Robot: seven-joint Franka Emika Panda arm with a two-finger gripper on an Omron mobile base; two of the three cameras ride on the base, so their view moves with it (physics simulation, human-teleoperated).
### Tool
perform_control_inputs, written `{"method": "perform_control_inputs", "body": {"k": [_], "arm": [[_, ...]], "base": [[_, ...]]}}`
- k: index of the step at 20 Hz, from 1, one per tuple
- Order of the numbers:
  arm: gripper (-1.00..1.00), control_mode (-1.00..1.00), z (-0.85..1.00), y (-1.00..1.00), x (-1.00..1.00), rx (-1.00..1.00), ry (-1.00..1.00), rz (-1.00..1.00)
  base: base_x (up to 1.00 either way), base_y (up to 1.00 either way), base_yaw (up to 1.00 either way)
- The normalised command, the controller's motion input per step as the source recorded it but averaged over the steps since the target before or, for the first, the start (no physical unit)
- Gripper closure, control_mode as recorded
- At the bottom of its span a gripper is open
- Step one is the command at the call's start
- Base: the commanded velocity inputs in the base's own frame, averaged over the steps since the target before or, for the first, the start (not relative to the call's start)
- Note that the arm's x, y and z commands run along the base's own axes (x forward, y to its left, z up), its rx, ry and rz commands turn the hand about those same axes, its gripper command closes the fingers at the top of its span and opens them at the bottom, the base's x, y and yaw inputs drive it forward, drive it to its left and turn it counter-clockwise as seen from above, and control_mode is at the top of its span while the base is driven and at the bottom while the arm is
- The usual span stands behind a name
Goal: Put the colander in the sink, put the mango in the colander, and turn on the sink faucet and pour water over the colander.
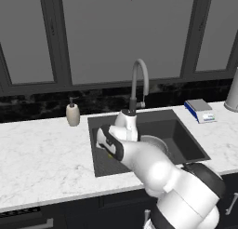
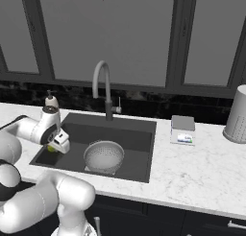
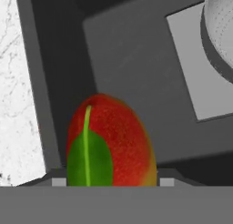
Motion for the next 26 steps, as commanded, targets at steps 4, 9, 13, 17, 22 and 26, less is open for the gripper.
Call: {"method": "perform_control_inputs", "body": {"k": [4,9,13,17,22,26], "arm": [[1.0,-1.0,0.0,-0.88,0.0,0.0,0.0,-0.13],[1.0,-1.0,0.0,-0.75,0.0,-0.03,0.0,-0.1],[1.0,-1.0,0.0,-0.49,0.11,-0.08,0.0,-0.05],[1.0,-1.0,0.0,-0.42,0.21,-0.04,0.0,-0.01],[1.0,-1.0,-0.05,-0.48,0.21,-0.01,0.0,0.0],[1.0,-1.0,-0.33,-0.31,0.04,-0.02,0.0,0.0]], "base": [[0.0,0.0,0.0],[0.0,0.0,0.0],[0.0,0.0,0.0],[0.0,0.0,0.0],[0.0,0.0,0.0],[0.0,0.0,0.0]]}}
